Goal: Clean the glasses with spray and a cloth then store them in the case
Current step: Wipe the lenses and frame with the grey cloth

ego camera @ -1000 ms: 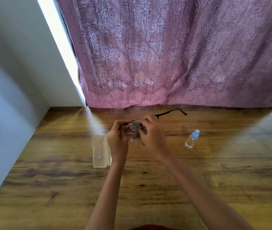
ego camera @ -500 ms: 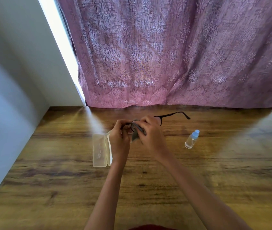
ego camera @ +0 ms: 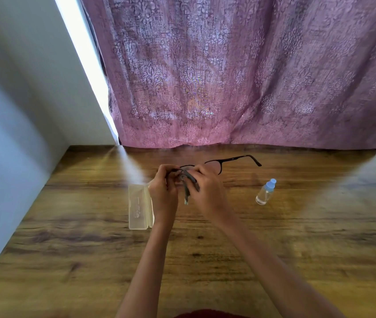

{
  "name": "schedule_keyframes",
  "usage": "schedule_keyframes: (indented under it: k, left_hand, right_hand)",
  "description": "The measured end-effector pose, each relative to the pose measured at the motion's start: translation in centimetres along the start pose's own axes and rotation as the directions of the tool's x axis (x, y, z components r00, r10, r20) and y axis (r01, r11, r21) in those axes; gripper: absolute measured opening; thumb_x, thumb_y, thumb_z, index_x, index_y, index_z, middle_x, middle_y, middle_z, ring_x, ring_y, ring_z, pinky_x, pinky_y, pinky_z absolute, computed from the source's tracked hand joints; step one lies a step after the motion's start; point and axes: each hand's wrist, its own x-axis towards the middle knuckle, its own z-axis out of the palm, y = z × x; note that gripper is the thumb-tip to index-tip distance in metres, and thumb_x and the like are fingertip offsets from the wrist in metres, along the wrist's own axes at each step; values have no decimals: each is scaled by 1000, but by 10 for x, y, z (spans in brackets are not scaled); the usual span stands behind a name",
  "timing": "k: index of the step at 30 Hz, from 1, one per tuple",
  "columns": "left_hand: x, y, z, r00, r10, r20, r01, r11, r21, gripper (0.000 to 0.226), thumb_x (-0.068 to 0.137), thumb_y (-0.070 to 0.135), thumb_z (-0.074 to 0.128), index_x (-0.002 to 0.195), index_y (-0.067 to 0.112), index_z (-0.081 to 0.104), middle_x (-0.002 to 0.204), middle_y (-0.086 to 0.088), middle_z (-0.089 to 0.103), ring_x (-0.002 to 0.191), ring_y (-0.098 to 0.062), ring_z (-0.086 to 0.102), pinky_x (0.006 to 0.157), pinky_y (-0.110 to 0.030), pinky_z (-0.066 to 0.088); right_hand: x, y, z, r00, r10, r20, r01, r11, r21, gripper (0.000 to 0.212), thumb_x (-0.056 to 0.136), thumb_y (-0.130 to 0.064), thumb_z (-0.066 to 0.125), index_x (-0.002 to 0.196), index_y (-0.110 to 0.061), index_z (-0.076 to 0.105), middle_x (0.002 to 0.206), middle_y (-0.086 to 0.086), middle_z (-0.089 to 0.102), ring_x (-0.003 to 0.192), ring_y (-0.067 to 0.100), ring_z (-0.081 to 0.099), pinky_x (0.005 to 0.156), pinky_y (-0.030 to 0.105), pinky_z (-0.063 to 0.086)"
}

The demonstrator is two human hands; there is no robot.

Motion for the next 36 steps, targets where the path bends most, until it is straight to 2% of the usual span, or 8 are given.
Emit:
schedule_keyframes:
  k: [5,9,13,19,23,26,31,36]
  left_hand:
    - [0,-1,0,1000,-20,15,20,1000,-1,35,85,-6,46,90,27,58,80,16,65,75,-5,63,66,-15,49]
    - [0,-3,-1,1000,-19,-8,20,1000,13,30,87,-6,46,92,21,59,81,18,65,75,-5,64,67,-22,53]
    - [0,0,1,999,-42,-19,42,999,16,29,87,-5,46,93,20,59,81,19,65,76,-7,65,69,-30,55]
    - [1,6,1,999,-45,1,45,999,7,36,87,-4,46,90,30,57,81,22,65,73,-4,63,65,-17,49]
    - [0,8,0,999,-38,-7,38,999,3,29,86,1,45,90,27,57,80,21,64,73,-6,62,65,-21,50]
    - [1,7,-1,999,-43,-11,43,999,-13,29,87,-1,46,90,25,58,81,18,65,75,-7,63,67,-21,50]
    - [3,4,0,998,-54,-31,53,998,-21,35,86,-8,46,91,24,58,79,16,64,74,-6,63,68,-23,52]
    - [3,3,2,998,-66,-23,66,998,-17,34,85,-6,46,92,25,58,81,15,65,75,-4,64,68,-19,50]
  right_hand:
    - [12,4,-3,1000,1,-20,-2,1000,-30,16,83,-6,70,99,-4,72,86,4,60,85,11,48,71,18,38]
    - [10,12,-4,998,54,15,-53,997,-52,18,87,-9,67,103,-4,71,89,3,58,87,17,54,71,17,38]
    - [2,10,-4,998,55,-26,-56,998,-20,14,85,-5,68,98,-1,70,87,3,55,80,14,54,69,18,41]
    - [0,-3,-1,999,11,-35,-10,1000,14,14,83,-4,70,98,-2,68,86,6,60,80,19,57,67,26,49]
    - [9,-3,-2,1000,0,-29,1,1000,28,16,85,-4,67,101,-3,67,88,7,59,83,20,57,65,34,53]
    - [16,3,-4,1000,-2,-11,2,1000,-11,18,85,-4,67,103,-4,71,89,6,60,88,15,51,66,30,51]
    - [12,11,-4,999,36,-9,-37,997,-69,16,87,-10,68,101,-3,72,86,4,59,84,18,56,66,18,39]
    - [0,4,0,1000,16,-25,-17,999,-36,12,83,-7,69,95,-3,70,85,4,59,77,16,57,62,20,44]
